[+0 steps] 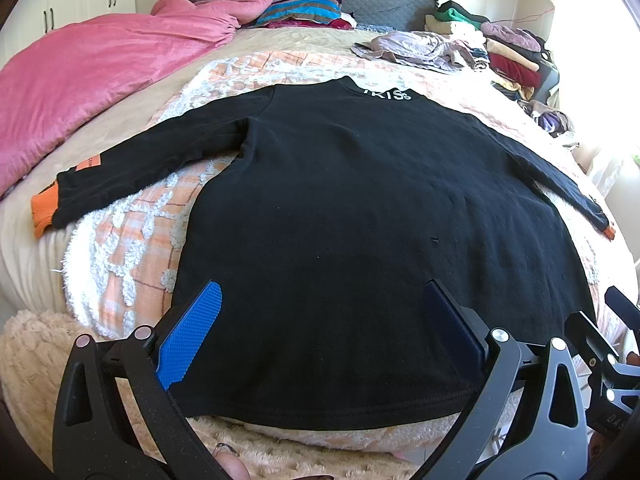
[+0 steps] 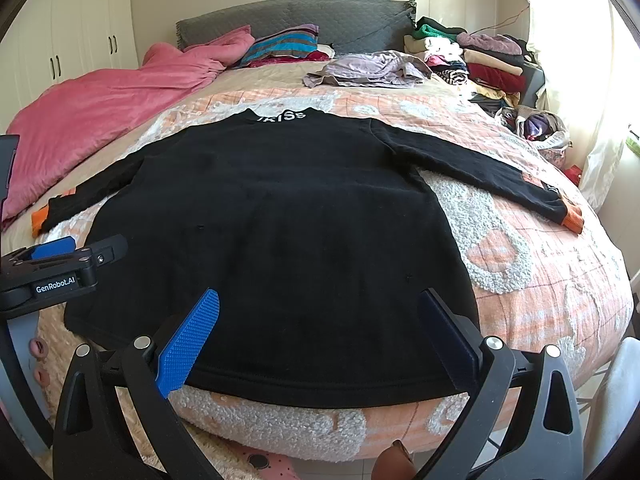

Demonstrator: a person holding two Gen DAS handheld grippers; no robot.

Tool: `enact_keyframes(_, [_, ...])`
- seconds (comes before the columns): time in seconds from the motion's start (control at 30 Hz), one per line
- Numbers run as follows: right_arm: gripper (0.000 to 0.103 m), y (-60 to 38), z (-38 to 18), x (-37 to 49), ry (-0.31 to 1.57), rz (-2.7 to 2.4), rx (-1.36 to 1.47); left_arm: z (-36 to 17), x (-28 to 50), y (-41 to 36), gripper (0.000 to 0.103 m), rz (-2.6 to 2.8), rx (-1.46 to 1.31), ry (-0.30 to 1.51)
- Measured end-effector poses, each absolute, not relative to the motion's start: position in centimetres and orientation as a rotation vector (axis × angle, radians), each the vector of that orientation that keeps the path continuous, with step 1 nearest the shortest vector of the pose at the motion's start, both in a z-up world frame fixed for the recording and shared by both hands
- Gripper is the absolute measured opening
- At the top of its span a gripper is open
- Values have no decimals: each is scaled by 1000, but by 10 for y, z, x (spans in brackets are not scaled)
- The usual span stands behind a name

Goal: Fold small clothes

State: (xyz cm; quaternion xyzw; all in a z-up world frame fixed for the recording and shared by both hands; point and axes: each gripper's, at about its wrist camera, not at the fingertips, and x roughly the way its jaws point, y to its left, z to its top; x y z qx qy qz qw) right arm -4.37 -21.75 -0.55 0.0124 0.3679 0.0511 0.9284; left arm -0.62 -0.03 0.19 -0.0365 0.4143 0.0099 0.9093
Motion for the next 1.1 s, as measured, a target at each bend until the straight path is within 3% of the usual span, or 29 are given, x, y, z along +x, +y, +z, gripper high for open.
enact_keyframes(1.1, [99,-226,19,-1,709,91,72,11,35,-10,95,9,-49,868])
